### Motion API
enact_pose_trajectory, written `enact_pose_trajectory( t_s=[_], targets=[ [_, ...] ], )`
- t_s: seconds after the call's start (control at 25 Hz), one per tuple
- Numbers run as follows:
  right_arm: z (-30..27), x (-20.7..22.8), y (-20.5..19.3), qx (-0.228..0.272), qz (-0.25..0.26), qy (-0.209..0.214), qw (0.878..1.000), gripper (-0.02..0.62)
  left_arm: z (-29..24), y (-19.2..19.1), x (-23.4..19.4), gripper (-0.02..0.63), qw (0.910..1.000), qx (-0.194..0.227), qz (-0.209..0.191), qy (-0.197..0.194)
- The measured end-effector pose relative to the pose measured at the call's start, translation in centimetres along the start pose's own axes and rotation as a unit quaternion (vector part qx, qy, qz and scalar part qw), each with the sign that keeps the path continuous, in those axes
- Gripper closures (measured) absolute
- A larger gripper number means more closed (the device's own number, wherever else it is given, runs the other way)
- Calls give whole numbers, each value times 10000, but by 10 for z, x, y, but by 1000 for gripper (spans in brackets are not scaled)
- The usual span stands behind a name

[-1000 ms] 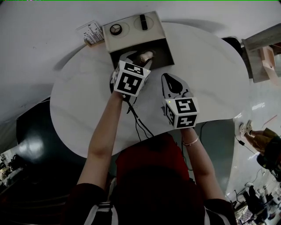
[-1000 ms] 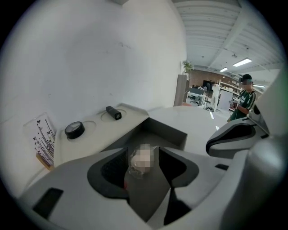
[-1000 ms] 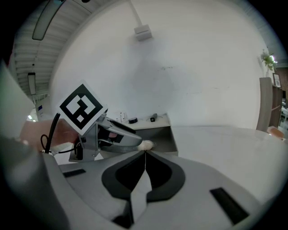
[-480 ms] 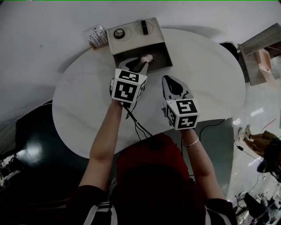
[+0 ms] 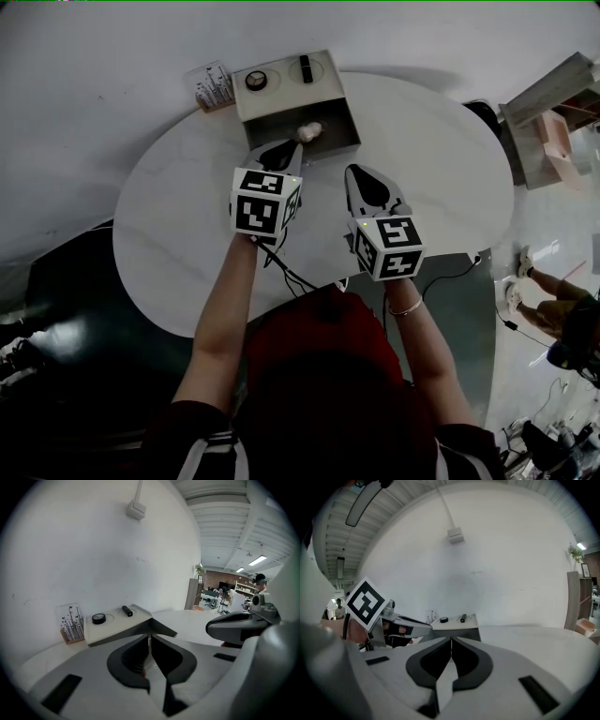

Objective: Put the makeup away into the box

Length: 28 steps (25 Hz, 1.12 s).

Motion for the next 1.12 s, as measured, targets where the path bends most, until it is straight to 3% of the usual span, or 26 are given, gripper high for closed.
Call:
enact_pose_trajectory(
  t_s=[1.12],
  targets=[
    [65, -8, 23, 507, 211, 57, 9985, 581, 88, 1, 42, 583, 9936, 918, 308, 578]
  ],
)
Point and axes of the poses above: the fingertips, and each gripper's own axes: z backward along the fingers, x to its right, y out of its top, the point moved 7 cm from there along z, backward along the fingers, and after that the axes turned 13 degrees about x, right-handed, at the moved point
